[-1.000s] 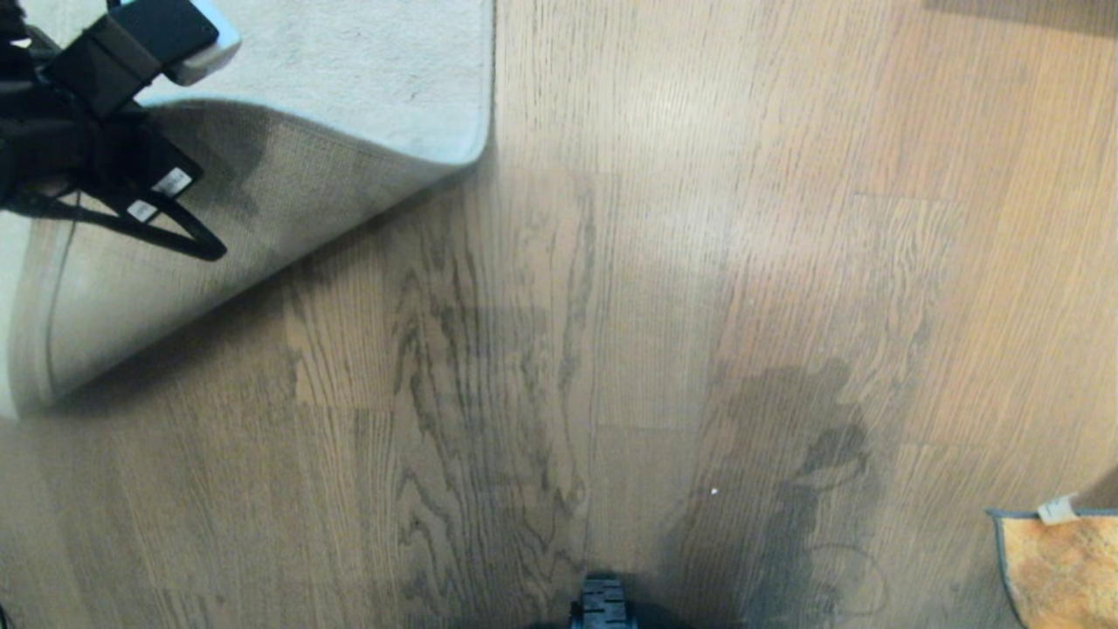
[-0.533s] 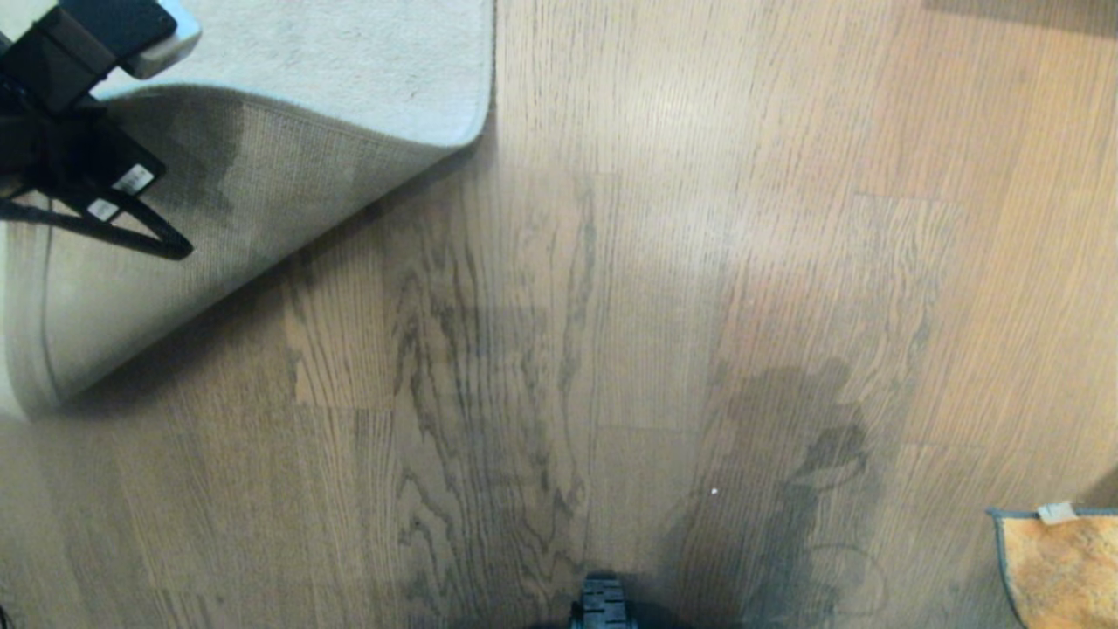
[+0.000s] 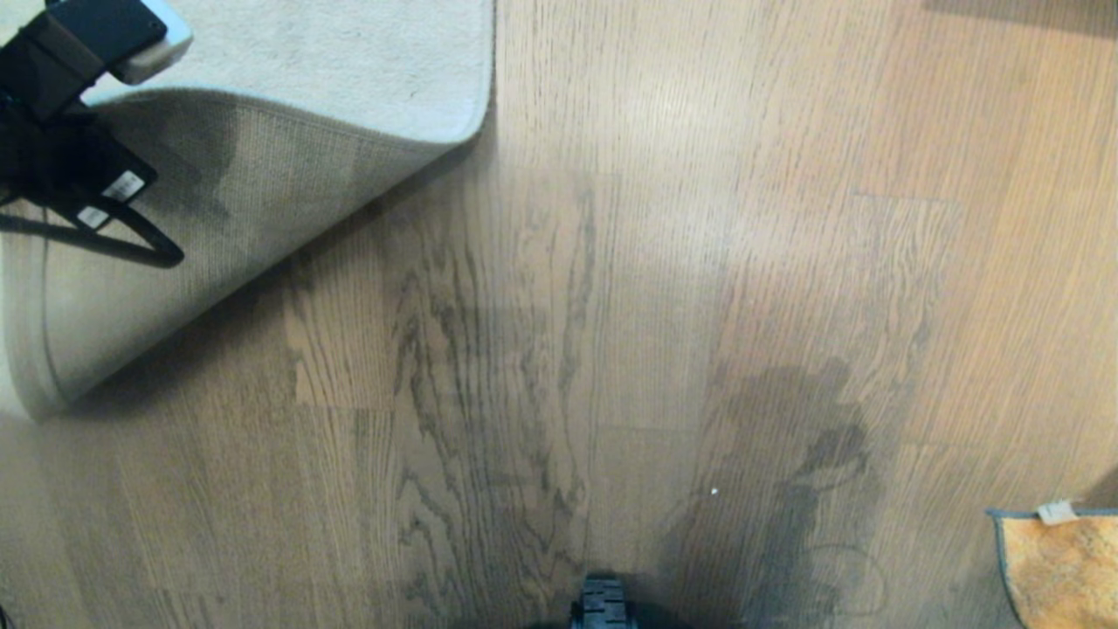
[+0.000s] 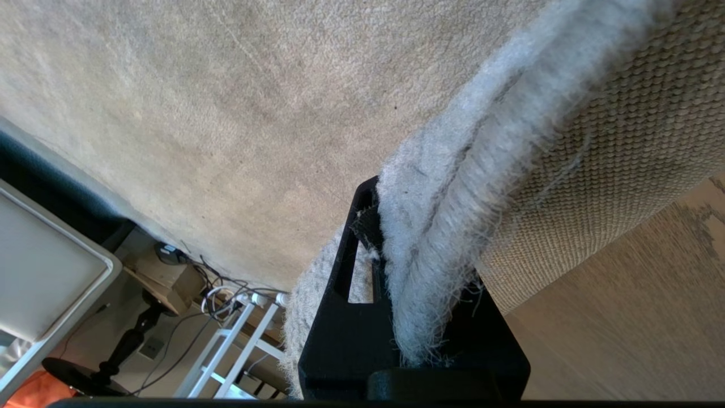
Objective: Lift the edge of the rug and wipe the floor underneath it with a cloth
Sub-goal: Lift up the carpet
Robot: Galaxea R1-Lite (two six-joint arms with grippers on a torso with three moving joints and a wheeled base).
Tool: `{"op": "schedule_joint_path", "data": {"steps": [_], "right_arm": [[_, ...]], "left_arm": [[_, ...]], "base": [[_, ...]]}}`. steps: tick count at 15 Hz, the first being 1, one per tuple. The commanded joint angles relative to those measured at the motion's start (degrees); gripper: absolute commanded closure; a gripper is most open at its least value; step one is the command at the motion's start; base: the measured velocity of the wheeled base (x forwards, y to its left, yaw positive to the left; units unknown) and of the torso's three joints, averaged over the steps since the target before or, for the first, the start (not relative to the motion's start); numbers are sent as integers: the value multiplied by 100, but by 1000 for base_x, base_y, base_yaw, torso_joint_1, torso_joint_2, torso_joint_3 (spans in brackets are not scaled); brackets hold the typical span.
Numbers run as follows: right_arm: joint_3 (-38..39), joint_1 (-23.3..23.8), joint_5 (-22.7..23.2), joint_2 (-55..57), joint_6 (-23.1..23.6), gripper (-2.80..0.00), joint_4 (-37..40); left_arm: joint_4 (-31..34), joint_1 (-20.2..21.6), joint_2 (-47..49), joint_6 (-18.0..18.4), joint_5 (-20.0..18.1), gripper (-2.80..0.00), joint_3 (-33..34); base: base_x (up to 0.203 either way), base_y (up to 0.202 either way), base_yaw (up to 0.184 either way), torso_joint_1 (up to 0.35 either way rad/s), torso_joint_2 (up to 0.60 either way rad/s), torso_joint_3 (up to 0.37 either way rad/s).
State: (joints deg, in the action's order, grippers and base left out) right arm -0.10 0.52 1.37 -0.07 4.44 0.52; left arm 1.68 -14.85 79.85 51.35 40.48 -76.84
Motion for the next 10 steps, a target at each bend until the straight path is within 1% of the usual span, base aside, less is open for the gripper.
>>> {"op": "schedule_joint_path", "data": {"steps": [1, 7, 8, 10], "right_arm": [[1, 0, 4, 7, 5, 0, 0], [1, 0, 4, 7, 5, 0, 0], [1, 0, 4, 7, 5, 0, 0], [1, 0, 4, 7, 5, 0, 0]], "left_arm": [[6, -1, -22, 25, 28, 0, 37], [8, 8, -13, 31, 30, 0, 81], [8, 8, -13, 33, 30, 0, 81], [8, 8, -4, 28, 30, 0, 87]], "base": [[0, 0, 0, 0, 0, 0], [0, 0, 0, 0, 0, 0], [-3, 65, -12, 8, 3, -2], [0, 160, -8, 5, -1, 2]]}}
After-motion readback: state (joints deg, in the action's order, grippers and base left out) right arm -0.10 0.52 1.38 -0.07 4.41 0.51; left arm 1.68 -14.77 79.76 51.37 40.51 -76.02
